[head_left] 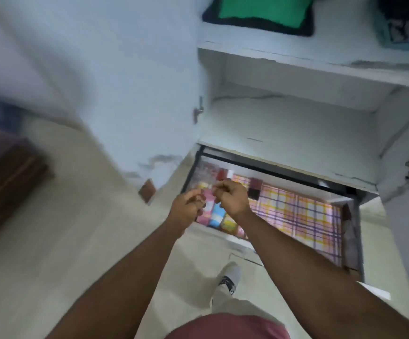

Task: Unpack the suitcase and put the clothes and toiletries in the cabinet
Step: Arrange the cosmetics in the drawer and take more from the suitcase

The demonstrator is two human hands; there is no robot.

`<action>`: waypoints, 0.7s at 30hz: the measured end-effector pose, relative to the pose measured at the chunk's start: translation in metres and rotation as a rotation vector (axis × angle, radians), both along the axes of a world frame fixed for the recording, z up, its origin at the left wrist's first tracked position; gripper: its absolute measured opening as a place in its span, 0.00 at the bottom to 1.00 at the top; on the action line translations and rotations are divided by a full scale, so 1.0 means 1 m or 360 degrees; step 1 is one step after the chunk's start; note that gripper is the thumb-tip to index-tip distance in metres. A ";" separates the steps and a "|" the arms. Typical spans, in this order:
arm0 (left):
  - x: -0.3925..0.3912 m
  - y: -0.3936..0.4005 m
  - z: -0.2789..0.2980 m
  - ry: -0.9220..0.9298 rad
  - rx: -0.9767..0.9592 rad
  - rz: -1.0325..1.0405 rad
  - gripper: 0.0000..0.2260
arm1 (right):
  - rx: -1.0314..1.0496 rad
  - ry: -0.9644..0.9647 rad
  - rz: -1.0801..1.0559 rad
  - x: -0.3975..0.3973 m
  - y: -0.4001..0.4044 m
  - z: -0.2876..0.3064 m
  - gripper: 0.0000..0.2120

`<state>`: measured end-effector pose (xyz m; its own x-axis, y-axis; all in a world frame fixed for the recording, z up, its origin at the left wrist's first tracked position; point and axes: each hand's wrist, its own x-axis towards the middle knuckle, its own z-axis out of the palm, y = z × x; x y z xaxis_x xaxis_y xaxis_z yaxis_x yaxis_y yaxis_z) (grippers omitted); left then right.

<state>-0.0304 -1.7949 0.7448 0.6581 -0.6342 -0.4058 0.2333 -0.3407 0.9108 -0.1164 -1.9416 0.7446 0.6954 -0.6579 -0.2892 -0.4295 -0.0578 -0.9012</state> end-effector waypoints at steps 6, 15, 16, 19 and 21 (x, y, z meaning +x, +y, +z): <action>-0.016 0.236 0.017 0.0020 -0.0119 0.0601 0.11 | 0.0077 -0.0091 0.0414 0.033 0.223 0.031 0.05; -0.066 0.602 0.030 0.0002 -0.0059 0.1607 0.11 | 0.0258 -0.0054 0.1455 0.055 0.591 0.044 0.05; -0.072 0.636 0.029 -0.0004 -0.0060 0.1713 0.11 | 0.0260 -0.0027 0.1572 0.058 0.628 0.044 0.06; -0.090 0.730 0.019 -0.0007 -0.0071 0.2008 0.11 | 0.0281 0.0020 0.1866 0.069 0.734 0.034 0.07; -0.099 0.789 0.007 0.0003 -0.0053 0.2185 0.12 | 0.0261 0.0064 0.2053 0.077 0.804 0.024 0.08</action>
<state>-0.1294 -1.0057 0.7522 0.7585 0.5106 -0.4049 0.3632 0.1846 0.9132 -0.0390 -1.1378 0.7681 0.7851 0.5194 -0.3374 -0.1740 -0.3378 -0.9250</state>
